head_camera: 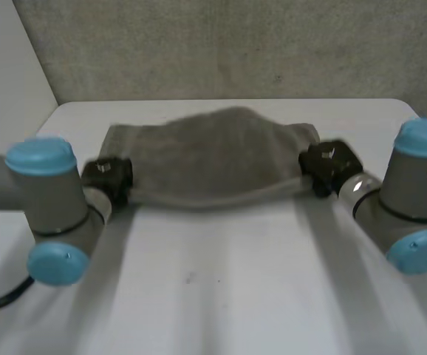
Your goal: Fold the towel.
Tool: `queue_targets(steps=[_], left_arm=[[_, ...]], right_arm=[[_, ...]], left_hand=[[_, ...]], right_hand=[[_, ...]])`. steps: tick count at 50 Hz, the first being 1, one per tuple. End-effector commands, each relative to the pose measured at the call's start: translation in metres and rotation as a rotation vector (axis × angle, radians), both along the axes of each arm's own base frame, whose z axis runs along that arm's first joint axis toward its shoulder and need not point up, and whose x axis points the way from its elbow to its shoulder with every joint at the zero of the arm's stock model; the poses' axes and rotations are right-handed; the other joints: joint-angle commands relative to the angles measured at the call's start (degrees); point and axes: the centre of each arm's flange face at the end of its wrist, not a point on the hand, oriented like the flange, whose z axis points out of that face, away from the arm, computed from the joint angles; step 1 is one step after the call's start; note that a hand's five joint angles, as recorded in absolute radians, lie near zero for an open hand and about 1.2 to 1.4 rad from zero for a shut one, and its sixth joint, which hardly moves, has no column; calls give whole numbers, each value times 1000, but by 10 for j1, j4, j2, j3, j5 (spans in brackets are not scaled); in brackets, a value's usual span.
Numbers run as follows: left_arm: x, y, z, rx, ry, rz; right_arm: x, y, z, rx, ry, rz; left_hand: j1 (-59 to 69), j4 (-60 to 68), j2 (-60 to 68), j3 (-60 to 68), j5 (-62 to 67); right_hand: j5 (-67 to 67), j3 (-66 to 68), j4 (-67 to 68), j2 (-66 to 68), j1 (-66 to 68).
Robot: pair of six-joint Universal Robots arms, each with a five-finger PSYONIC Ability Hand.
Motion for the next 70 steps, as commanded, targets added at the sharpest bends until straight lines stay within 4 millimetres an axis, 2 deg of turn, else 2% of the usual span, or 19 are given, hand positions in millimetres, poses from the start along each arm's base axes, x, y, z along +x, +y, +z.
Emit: queue_targets(steps=[1,6,8,9,10,12,13,14,15,23,36,41,43,46,54,63,70], left_arm=[[6,17,-30,74,-117,-34],[9,19,-10,28,-120,-35],[9,19,-10,28,-120,-35],[10,20,-8,22,-118,-33],[11,21,-6,20,-116,-31],[11,21,-5,15,-115,-30],[12,21,-4,13,-114,-29],[12,21,-4,13,-114,-29],[12,21,-5,11,-113,-28],[17,23,-10,20,-116,-19],[17,23,-10,19,-116,-16],[17,23,-10,19,-116,-17],[18,23,-10,19,-116,-14],[17,23,-10,19,-114,-17],[17,21,-8,14,-112,-15],[17,21,-8,14,-112,-15],[17,22,-9,15,-113,-15]], right_arm=[[-7,8,-36,102,32,-15],[-10,12,-23,85,17,-22],[-11,14,-20,81,13,-26],[-11,14,-20,81,13,-26],[-15,13,-21,81,12,-36],[-21,11,-23,89,13,-56],[-26,8,-25,102,8,-74],[-26,8,-25,102,8,-74],[-30,6,-28,117,-6,-92],[-49,-6,-34,168,-70,-175],[-68,-11,-36,178,-74,-220],[-66,-10,-39,189,-78,-202],[-62,-6,-42,205,-82,-167],[-61,-4,-44,214,-85,-154],[-61,-7,-50,207,-88,-154],[-59,-11,-51,190,-97,-154],[-58,-17,-51,140,-111,-153]], left_hand=[[108,102,102,103,106],[108,102,102,103,106],[108,102,102,103,106],[80,74,74,75,78],[-37,-42,-43,-42,-39],[-38,-44,-44,-43,-40],[-38,-44,-44,-43,-40],[-38,-44,-44,-43,-40],[-36,-42,-43,-42,-38],[-33,-39,-39,-38,-35],[-33,-39,-39,-38,-35],[-33,-39,-39,-38,-35],[-33,-39,-39,-38,-35],[-33,-39,-39,-38,-35],[-33,-39,-39,-38,-35],[-33,-39,-39,-38,-35],[-34,-40,-41,-40,-36]], right_hand=[[106,104,102,104,2],[106,104,102,104,2],[106,104,102,104,2],[106,104,102,104,2],[106,104,102,104,2],[106,104,102,104,2],[-14,-15,-17,-16,-118],[-15,-17,-18,-17,-119],[-77,-78,-80,-78,-180],[-99,-101,-102,-101,-203],[-143,-144,-146,-145,-247],[-146,-148,-150,-148,-250],[-211,-213,-215,-213,-315],[-235,-237,-239,-237,-339],[-270,-272,-274,-272,-374],[-245,-247,-249,-247,-349],[-156,-158,-160,-158,-260]])
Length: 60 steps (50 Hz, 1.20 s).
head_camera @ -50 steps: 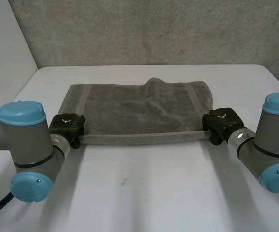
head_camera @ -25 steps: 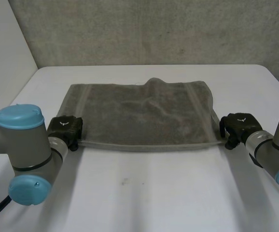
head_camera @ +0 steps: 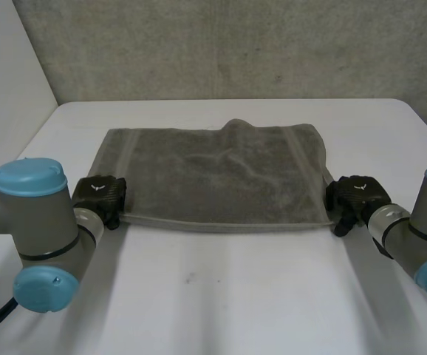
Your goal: Fold the towel.
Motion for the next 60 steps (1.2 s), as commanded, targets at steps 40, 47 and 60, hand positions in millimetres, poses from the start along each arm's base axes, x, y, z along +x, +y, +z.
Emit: queue_targets(steps=[40,47,60], left_arm=[[36,-30,4,-60,28,91],[33,-28,-1,-24,66,-24],[30,-22,-9,17,70,-56]], right_arm=[[-17,-17,33,-141,-11,-47],[-18,-17,30,-132,-9,-48],[-18,-15,26,-119,-7,-46]], left_hand=[[-445,-445,-445,-445,-447],[-423,-423,-423,-423,-425],[-376,-376,-376,-376,-378]], right_hand=[[396,385,385,386,325],[396,385,385,386,325],[396,385,385,386,325]])
